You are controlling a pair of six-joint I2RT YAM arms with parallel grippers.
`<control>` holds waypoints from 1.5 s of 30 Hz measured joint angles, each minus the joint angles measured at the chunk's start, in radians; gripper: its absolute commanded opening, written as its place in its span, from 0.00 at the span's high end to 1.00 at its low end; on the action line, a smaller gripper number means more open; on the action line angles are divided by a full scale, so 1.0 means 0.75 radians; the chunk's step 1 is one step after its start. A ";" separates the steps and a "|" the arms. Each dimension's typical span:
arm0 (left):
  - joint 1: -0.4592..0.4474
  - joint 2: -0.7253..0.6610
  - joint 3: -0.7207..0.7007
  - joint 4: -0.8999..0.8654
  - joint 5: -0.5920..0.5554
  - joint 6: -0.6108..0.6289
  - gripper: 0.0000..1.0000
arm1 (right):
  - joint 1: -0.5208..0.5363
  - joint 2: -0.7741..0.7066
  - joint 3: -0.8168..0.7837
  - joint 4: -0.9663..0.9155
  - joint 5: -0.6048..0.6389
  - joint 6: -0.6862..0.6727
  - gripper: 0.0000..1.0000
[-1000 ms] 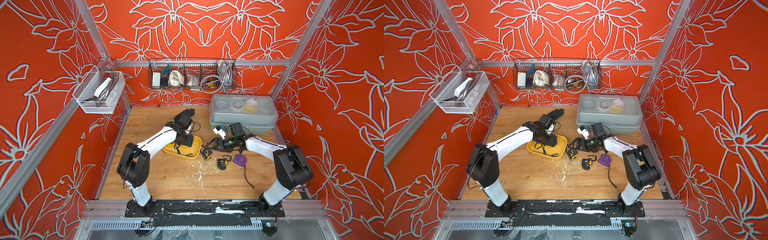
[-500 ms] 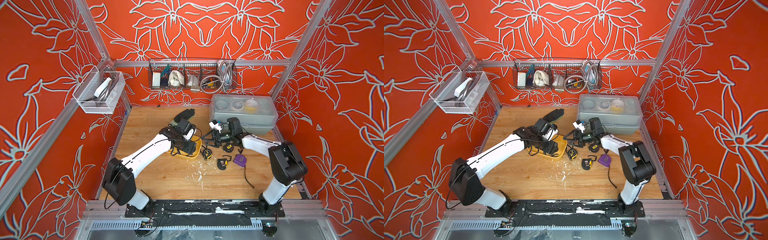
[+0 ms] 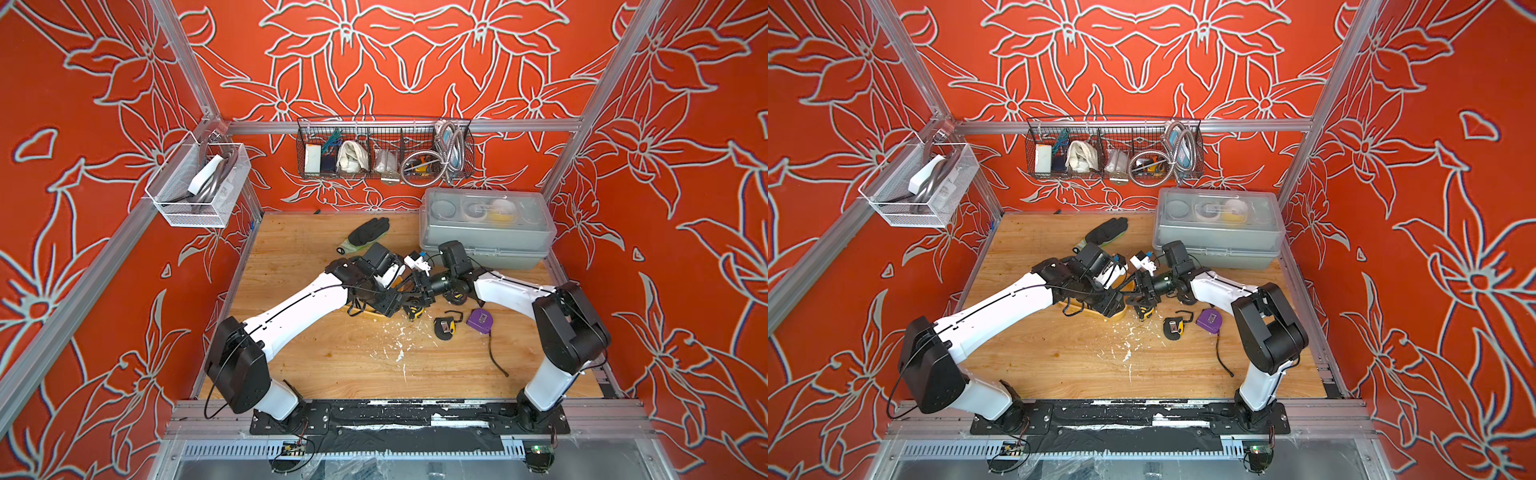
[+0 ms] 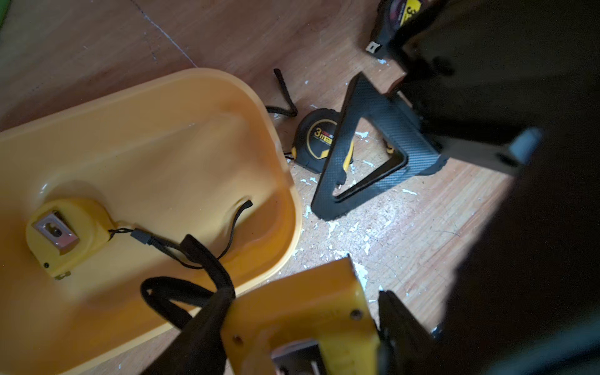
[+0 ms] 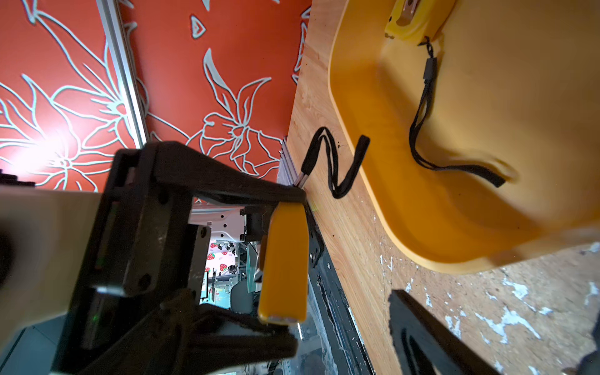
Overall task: Take the tape measure out of the storage box
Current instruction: Place the tape measure at the center of the board.
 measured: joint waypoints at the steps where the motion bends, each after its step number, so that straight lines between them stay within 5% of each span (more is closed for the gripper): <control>1: -0.006 -0.007 0.000 0.007 0.002 -0.001 0.48 | 0.005 0.000 -0.002 0.004 0.000 0.006 0.10; 15: -0.019 -0.046 0.015 0.048 0.017 0.015 0.49 | 0.059 0.001 -0.028 0.244 -0.007 0.234 0.43; 18: -0.026 -0.036 0.023 0.063 0.020 0.020 0.49 | 0.075 0.007 -0.028 0.332 -0.008 0.304 0.57; 22: -0.030 -0.028 0.026 0.074 0.002 0.026 0.48 | 0.084 0.033 -0.031 0.393 0.017 0.393 0.87; 28: -0.034 -0.014 0.028 0.075 -0.036 0.025 0.39 | 0.084 0.041 -0.044 0.418 0.024 0.426 0.89; 32: -0.035 -0.014 0.028 0.079 -0.057 0.012 0.02 | 0.081 0.041 -0.044 0.424 0.023 0.426 0.89; 39: 0.044 -0.067 0.037 0.102 -0.111 -0.084 0.00 | -0.080 0.023 -0.076 0.344 -0.002 0.318 0.91; 45: 0.210 -0.062 0.078 0.059 -0.222 -0.154 0.00 | -0.374 -0.003 -0.040 -0.099 0.095 -0.073 0.91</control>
